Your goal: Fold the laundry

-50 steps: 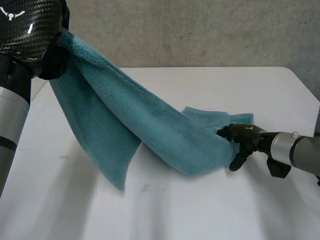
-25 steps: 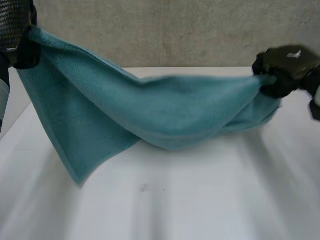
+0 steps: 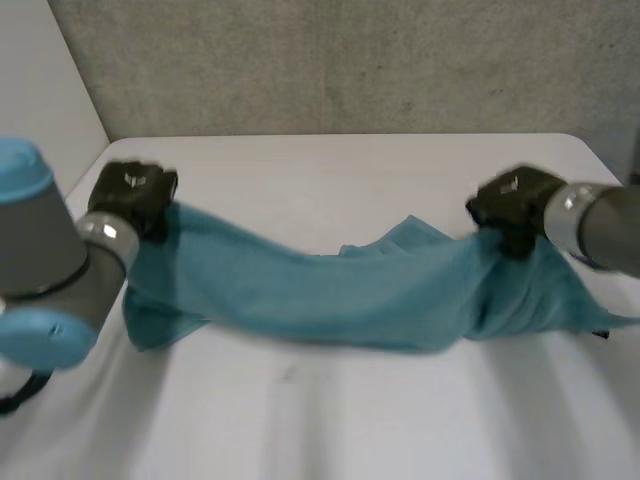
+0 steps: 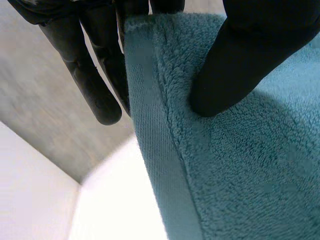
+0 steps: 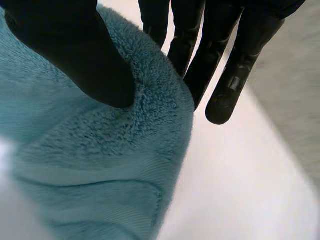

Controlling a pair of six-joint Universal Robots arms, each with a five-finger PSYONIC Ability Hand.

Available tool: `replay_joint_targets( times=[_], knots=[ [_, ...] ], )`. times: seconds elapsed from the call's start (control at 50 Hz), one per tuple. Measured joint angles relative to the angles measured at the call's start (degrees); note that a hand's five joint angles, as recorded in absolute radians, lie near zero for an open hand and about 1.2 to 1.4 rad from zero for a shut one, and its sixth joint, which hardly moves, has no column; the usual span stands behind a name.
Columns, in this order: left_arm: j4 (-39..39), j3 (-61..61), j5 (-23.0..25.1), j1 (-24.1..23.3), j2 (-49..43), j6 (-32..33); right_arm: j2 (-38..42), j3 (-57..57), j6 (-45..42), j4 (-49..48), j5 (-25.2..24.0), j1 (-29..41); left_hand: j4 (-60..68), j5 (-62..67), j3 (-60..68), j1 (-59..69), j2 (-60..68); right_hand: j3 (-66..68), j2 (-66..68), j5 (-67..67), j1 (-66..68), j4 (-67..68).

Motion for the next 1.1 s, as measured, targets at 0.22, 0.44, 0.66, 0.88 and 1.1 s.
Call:
replay_joint_targets(
  times=[0.22,0.44,0.66,0.88,1.1],
  knots=[
    [15.3,24.29,-0.11,-0.23,-0.21,-0.77,1.88,-23.22,5.52,-26.87,9.07,1.22,0.0,0.0,0.01,0.0,0.01,0.0,0.0,0.08,0.0,0.0],
    [27.75,12.58,-0.25,1.09,4.89,-6.69,-11.48,3.46,9.59,-38.5,1.31,1.13,0.0,0.0,0.01,0.0,0.02,0.29,0.04,0.45,0.28,0.01],
    [26.88,-8.58,0.64,2.8,4.81,-8.78,-8.27,22.38,9.91,-32.73,-3.04,1.3,0.0,0.0,0.01,0.0,0.04,0.34,0.21,0.46,0.28,0.26],
    [26.9,-15.36,0.87,5.44,4.8,-8.78,-0.24,24.45,16.29,-31.63,-3.53,-0.09,0.0,0.0,0.01,0.0,0.04,-37.18,-37.03,-35.85,-28.9,-37.67],
    [26.9,-16.37,0.85,6.93,7.21,-8.81,-2.67,28.06,28.73,-30.34,-6.97,-6.48,0.0,0.0,0.01,0.0,0.04,-41.82,-41.44,-40.87,-32.56,-42.81]
  ],
)
